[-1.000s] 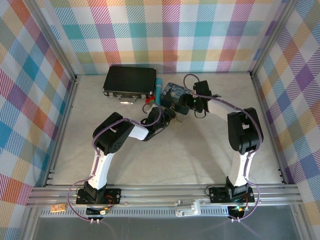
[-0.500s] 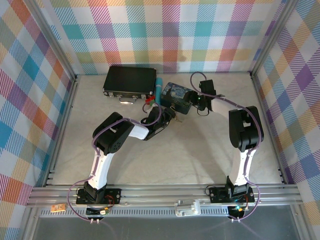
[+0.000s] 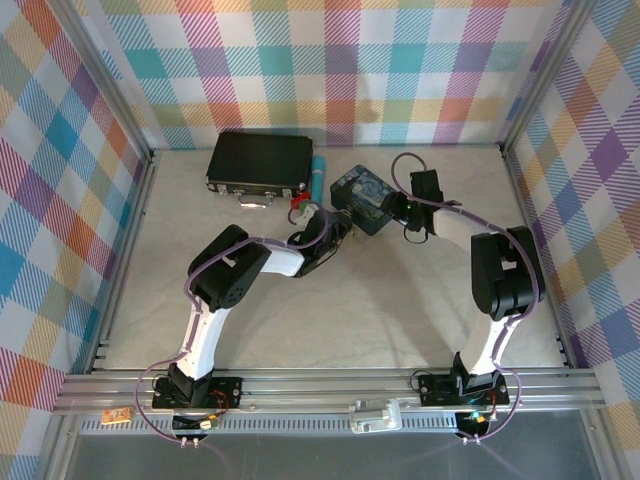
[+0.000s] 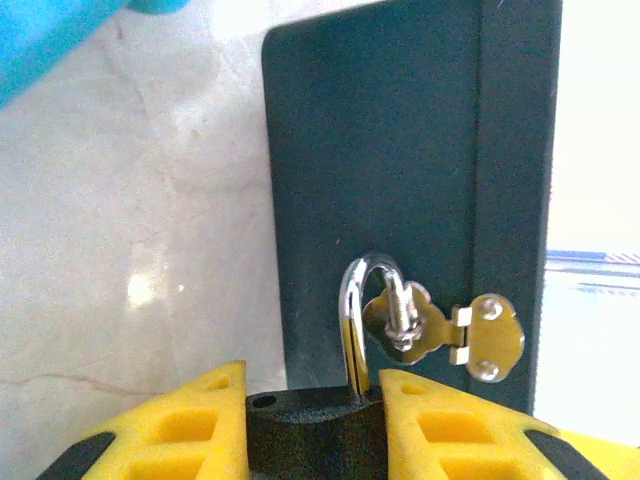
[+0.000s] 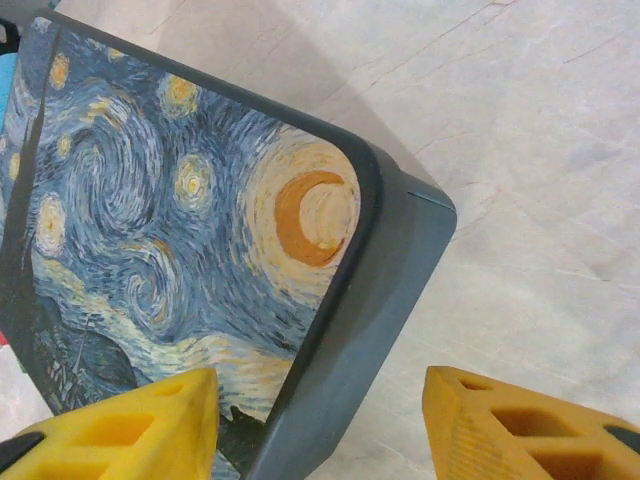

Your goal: Unlock the padlock with the key

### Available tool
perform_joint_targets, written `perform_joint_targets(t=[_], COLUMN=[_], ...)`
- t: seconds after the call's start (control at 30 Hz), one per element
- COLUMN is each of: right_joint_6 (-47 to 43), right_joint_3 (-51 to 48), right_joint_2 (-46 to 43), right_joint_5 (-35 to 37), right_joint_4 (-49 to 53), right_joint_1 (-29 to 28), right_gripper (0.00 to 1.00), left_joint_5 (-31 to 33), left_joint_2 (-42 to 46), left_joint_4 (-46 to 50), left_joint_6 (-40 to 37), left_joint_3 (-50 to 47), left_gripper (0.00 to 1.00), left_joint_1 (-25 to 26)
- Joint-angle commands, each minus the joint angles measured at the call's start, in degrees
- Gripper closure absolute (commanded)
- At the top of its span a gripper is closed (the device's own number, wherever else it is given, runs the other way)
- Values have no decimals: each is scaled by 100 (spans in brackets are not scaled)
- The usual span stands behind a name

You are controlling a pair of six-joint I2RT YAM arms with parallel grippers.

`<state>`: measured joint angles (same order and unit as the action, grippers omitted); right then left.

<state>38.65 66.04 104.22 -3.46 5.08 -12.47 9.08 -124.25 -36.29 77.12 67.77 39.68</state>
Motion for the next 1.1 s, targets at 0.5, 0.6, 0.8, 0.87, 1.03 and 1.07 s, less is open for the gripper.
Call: perform_joint_targets(t=[0.5, 0.6, 0.8, 0.87, 1.03, 1.07], right_joint_6=[-277, -462, -1330, -1558, -1824, -1863], right_joint_3=[48, 124, 106, -12, -396, -483], right_joint_2=[-222, -342, -950, -1233, -1854, -1954], right_joint_5=[359, 239, 9, 12, -182, -219], right_joint_4=[504, 540, 858, 988, 1237, 1266], right_joint_1=[420, 430, 430, 430, 421, 420], right_gripper=[46, 45, 28, 24, 1, 1], left_joint_5=[-208, -323, -815, -984, -1521, -1635], left_joint_2=[418, 521, 1197, 1499, 2084, 2160], left_joint_4=[866, 945, 1415, 1717, 2846, 3115], left_joint_6=[-808, -1035, -1764, -2042, -2701, -2823], left_joint_3=[241, 287, -96, -299, -648, -668], left_gripper=[86, 86, 86, 86, 86, 86], left_joint_1=[-277, -277, -277, -277, -264, -247])
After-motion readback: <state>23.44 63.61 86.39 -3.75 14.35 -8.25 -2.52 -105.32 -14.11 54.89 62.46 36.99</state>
